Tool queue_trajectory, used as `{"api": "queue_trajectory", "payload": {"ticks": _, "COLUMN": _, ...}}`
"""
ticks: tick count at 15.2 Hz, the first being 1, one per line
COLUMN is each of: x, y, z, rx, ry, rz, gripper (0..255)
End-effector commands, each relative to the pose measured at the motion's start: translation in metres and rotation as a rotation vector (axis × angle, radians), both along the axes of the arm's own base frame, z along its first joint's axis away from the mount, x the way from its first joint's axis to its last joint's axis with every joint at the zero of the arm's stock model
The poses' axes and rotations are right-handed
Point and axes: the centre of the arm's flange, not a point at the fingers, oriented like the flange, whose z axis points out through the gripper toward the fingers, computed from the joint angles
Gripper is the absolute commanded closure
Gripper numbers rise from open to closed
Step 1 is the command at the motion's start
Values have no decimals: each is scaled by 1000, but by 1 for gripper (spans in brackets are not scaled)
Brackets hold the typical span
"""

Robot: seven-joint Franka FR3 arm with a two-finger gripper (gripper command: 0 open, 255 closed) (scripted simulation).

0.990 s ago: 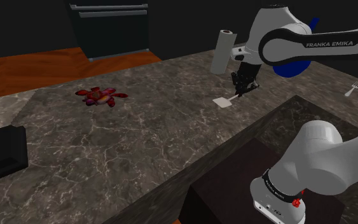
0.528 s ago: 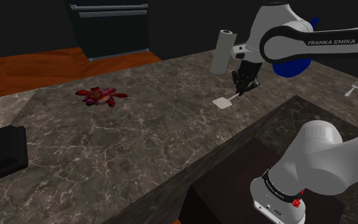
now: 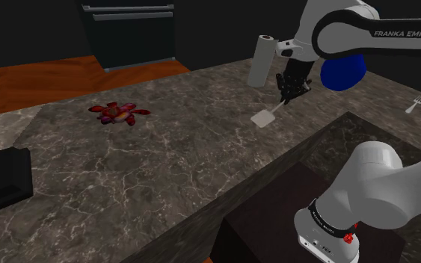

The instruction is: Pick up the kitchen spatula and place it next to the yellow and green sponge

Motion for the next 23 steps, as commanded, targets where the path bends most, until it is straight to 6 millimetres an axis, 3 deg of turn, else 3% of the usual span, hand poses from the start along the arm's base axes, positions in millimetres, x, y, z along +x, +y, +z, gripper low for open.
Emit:
{"api": "queue_trajectory", "payload": {"ticks": 1, "x": 0, "y": -1, "z": 11, "rx": 0, "ry": 0, "rz": 0, "gripper": 255}}
{"api": "queue_trajectory", "payload": {"ticks": 8, "x": 0, "y": -1, "z": 48, "rx": 0, "ry": 0, "rz": 0, "gripper": 255}}
{"api": "queue_trajectory", "payload": {"ticks": 23, "x": -122, "y": -157, "z": 48, "rx": 0, "ry": 0, "rz": 0, "gripper": 255}}
